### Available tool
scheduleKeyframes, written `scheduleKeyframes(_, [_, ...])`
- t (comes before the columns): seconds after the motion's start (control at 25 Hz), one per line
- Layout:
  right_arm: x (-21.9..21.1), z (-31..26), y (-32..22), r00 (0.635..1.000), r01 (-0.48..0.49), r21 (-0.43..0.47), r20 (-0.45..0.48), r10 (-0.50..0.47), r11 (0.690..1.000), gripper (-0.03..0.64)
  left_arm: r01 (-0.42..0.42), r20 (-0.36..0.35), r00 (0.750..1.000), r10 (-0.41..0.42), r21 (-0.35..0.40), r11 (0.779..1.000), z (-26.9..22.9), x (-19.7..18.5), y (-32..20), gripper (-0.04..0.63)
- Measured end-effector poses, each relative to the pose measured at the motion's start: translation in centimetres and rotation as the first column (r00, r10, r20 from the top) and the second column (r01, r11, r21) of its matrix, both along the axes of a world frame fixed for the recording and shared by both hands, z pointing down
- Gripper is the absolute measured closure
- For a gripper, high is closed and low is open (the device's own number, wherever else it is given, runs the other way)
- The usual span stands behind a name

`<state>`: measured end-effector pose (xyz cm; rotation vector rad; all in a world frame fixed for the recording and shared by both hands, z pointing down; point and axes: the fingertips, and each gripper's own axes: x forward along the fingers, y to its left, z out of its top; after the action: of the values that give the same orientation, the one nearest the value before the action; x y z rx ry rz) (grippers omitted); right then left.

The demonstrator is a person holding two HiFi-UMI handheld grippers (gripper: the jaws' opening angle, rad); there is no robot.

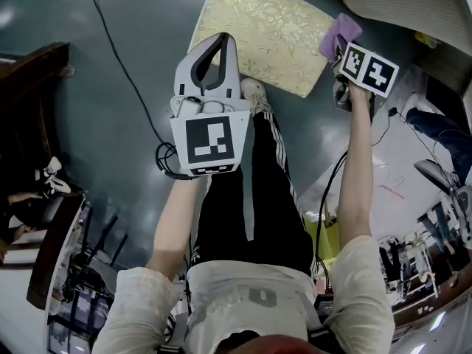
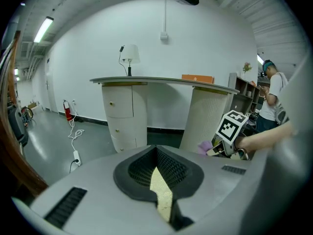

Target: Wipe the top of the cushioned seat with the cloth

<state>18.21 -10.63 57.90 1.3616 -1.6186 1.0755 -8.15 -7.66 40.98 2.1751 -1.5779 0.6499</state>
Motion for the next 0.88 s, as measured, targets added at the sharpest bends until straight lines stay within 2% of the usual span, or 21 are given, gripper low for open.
scheduleKeyframes(0.12, [-3.4, -4.0, -0.5, 0.997, 0.006, 0.084, 0.072, -0.013, 0.996, 0.526, 0.008, 0.015, 1.0, -0.008, -0.001, 1.0, -0.5, -1.1, 0.0, 0.589])
scheduleKeyframes(0.24, [-8.2, -9.8, -1.5, 0.984, 0.004, 0.209, 0.174, -0.042, 0.978, 0.526, 0.024, 0.021, 0.999, -0.024, 0.005, 1.0, -1.1, -2.1, -0.2, 0.589])
scheduleKeyframes(0.4, [-14.5, -16.4, -1.7, 0.931, -0.041, 0.321, 0.357, -0.081, 0.946, 0.526, 0.055, 0.009, 0.998, -0.055, 0.012, 0.998, -2.0, -2.8, 0.0, 0.589])
scheduleKeyframes(0.48, [-17.2, -18.3, -1.7, 0.909, -0.03, 0.363, 0.398, -0.126, 0.931, 0.526, 0.062, 0.005, 0.998, -0.062, 0.015, 0.998, -1.8, -3.3, 0.3, 0.589])
scheduleKeyframes(0.64, [-22.4, -19.0, -2.0, 0.886, 0.017, 0.391, 0.421, -0.195, 0.92, 0.526, 0.086, 0.009, 0.996, -0.086, 0.011, 0.996, -1.4, -5.8, 0.6, 0.589])
scheduleKeyframes(0.88, [-24.5, -13.7, -2.2, 0.881, 0.08, 0.35, 0.413, -0.23, 0.933, 0.526, 0.119, 0.012, 0.993, -0.119, -0.008, 0.993, -0.2, -5.8, 0.8, 0.589])
